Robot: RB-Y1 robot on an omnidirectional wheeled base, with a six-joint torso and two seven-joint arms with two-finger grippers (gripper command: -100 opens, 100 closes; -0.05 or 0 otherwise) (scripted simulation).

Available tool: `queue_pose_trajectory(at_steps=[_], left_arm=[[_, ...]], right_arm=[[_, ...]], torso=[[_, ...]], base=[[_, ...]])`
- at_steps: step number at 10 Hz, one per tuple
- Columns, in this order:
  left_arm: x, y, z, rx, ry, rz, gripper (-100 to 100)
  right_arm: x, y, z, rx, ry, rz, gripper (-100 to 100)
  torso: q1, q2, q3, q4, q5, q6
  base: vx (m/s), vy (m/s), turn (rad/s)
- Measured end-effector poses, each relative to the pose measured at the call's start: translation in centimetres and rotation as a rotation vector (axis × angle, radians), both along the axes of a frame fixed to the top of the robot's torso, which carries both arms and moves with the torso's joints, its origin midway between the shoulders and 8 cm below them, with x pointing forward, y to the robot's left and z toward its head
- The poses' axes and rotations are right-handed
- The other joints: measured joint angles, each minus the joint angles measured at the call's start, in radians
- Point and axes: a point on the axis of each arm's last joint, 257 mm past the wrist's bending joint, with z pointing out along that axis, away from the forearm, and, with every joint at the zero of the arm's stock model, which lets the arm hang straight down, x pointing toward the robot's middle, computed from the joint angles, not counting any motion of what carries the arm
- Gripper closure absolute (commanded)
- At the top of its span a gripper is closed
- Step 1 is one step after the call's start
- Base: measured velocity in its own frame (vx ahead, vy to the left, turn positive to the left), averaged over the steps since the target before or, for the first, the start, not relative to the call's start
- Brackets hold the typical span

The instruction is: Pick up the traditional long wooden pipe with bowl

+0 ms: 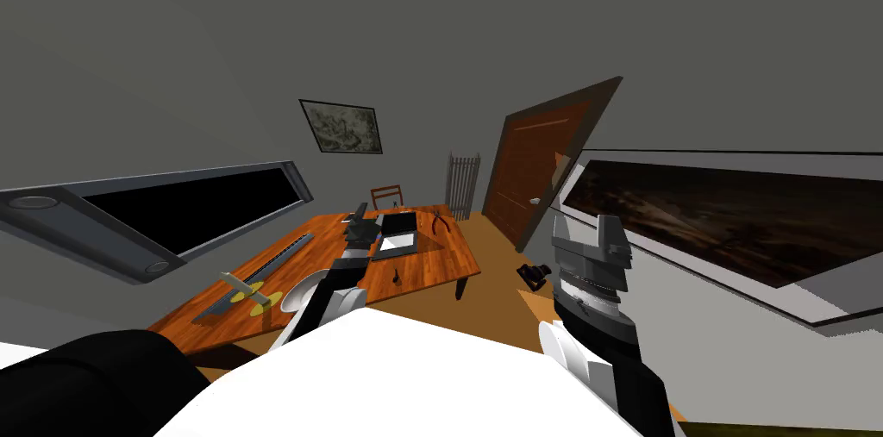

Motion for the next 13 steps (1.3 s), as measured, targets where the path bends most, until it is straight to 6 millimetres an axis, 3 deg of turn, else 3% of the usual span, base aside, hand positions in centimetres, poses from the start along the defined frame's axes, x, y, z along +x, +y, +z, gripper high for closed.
queue_pose_trajectory(at_steps=[1,7,9,13], left_arm=[[0.1,0.3,-0.7,0.002,0.021,-0.005,-100],[1.7,3.3,-10.9,-0.060,0.294,-0.008,-100],[0.9,4.8,-15.6,-0.087,0.407,0.003,-100],[-0.1,5.9,-20.7,-0.144,0.533,0.013,-100]], right_arm=[[0.0,0.0,0.0,0.000,0.000,0.000,0],[0.0,0.0,0.0,0.000,0.000,0.000,0],[0.0,0.0,0.0,0.000,0.000,0.000,0],[0.0,0.0,0.0,0.000,0.000,0.000,0]], torso=[[0.001,0.001,0.000,0.000,0.000,0.000],[0.002,0.003,0.002,0.001,0.000,0.000],[0.002,0.004,0.002,0.001,0.000,0.000],[0.001,0.001,0.001,0.000,0.000,0.000]], base=[[-0.032,0.018,-0.259],[-0.049,0.018,-0.264],[-0.050,0.017,-0.219],[-0.025,0.001,-0.162]])
